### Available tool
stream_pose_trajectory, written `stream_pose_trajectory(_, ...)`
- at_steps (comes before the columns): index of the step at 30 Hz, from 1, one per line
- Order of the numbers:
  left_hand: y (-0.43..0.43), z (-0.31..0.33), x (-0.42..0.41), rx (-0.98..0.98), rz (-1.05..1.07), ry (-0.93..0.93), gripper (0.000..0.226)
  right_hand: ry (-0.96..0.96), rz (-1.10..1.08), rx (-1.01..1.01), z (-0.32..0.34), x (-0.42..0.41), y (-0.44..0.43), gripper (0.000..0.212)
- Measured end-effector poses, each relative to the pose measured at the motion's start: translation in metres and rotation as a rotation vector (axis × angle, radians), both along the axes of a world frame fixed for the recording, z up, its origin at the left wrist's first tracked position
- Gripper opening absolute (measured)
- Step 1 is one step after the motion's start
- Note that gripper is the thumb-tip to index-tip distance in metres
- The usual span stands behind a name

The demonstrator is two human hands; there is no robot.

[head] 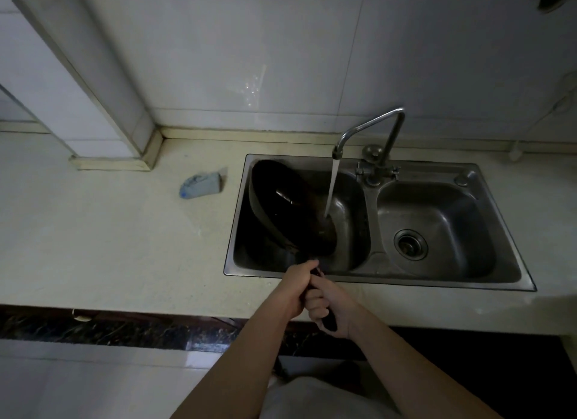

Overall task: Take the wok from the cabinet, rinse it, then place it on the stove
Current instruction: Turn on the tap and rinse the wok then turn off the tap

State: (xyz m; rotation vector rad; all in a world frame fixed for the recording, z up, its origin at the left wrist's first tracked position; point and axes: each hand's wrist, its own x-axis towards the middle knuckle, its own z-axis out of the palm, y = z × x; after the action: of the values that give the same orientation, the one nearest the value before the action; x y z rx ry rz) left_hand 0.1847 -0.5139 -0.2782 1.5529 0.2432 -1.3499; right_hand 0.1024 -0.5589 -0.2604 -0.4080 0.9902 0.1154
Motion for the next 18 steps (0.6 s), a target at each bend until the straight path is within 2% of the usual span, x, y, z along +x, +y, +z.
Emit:
stream_pose_trajectory(4, -0.005, -0.001, -0.011, 0.007, -0.108, 0.171, 0.036, 0.084, 0.139, -0.325, -0.006, -0.016, -0.002, 0.007)
stream_pose_trajectory(7, -0.009, -0.002, -0.020, 0.022, -0.169, 0.249, 0.037, 0.139, 0.245, -0.564, -0.003, -0.028, -0.001, 0.013)
stream_pose_trajectory(10, -0.014, -0.004, -0.025, -0.016, -0.186, 0.274, 0.038, 0.217, 0.343, -0.815, 0.001, -0.033, -0.003, 0.010)
stream_pose_trajectory(15, -0.021, -0.005, -0.037, -0.066, -0.170, 0.281, 0.039, 0.333, 0.437, -1.063, -0.018, -0.043, -0.012, 0.013)
stream_pose_trajectory(18, -0.022, -0.008, -0.043, -0.080, -0.147, 0.262, 0.033, 0.343, 0.422, -1.141, -0.030, -0.051, -0.007, 0.002)
